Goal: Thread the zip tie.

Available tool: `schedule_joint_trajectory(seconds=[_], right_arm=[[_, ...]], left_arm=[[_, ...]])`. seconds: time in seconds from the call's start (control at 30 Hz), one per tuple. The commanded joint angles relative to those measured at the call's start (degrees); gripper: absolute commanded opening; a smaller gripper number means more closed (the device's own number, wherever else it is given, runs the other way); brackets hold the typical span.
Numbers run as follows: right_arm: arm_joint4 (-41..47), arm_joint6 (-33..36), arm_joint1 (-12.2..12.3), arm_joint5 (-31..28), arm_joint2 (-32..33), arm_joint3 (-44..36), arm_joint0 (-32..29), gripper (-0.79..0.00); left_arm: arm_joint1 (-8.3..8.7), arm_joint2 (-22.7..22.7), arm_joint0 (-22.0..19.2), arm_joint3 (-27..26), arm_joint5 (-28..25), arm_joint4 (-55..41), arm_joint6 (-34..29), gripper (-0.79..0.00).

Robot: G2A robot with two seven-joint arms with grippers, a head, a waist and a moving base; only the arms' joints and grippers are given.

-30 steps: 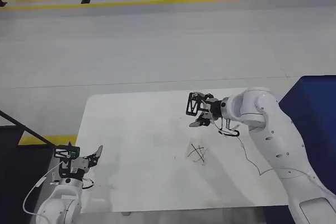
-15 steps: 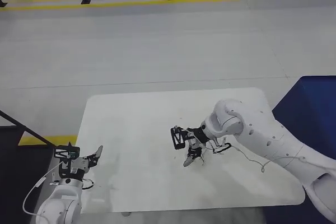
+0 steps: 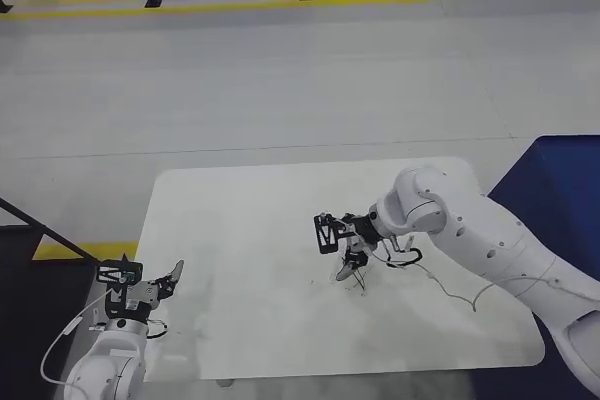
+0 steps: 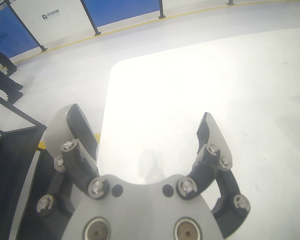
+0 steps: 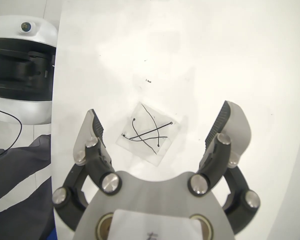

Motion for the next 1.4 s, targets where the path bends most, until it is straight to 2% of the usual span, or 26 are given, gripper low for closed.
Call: schedule_joint_trajectory(seconds=[0.0,0.07,0.1,0.13,0.27,0.33,0.43,0.57,0.63,0.73,0.97,1.37], right_arm=[[1.39,-0.6,1.36,-0.61,-4.16,-0.19,2.82,-0.289],[3.89,-1.18,2.58,-1.2,-8.65,0.07,5.92,-0.256],[4.28,-1.12,3.1,-1.13,-11.02,-0.08,7.88,-0.305],[4.73,-0.96,3.54,-0.98,-11.02,-0.58,8.16,-0.416],[3.1,1.73,4.78,1.7,-11.02,-4.51,7.42,-0.477],[2.24,2.14,5.11,2.11,-11.02,-5.8,6.81,-0.542],[-0.12,2.46,4.97,2.42,-11.02,-7.12,5.24,-0.517],[-3.92,2.16,3.57,2.12,-11.02,-4.52,3.41,-0.48],[-5.3,0.64,2.44,0.6,-11.02,-2.05,2.79,-0.508],[-8.44,-1.56,0.28,-1.59,-11.02,2.36,2.23,-0.508],[-9.61,-1.86,-5.31,-1.89,-11.02,9.8,1.23,-0.554],[-9.61,-1.86,-5.31,-1.89,-11.02,9.8,1.23,-0.585]], left_arm=[[0.0,0.0,0.0,0.0,0.0,0.0,0.0,0.0],[0.0,0.0,0.0,0.0,0.0,0.0,0.0,0.0],[0.0,0.0,0.0,0.0,0.0,0.0,0.0,0.0],[0.0,0.0,0.0,0.0,0.0,0.0,0.0,0.0],[0.0,0.0,0.0,0.0,0.0,0.0,0.0,0.0],[0.0,0.0,0.0,0.0,0.0,0.0,0.0,0.0],[0.0,0.0,0.0,0.0,0.0,0.0,0.0,0.0],[0.0,0.0,0.0,0.0,0.0,0.0,0.0,0.0],[0.0,0.0,0.0,0.0,0.0,0.0,0.0,0.0],[0.0,0.0,0.0,0.0,0.0,0.0,0.0,0.0],[0.0,0.0,0.0,0.0,0.0,0.0,0.0,0.0],[0.0,0.0,0.0,0.0,0.0,0.0,0.0,0.0]])
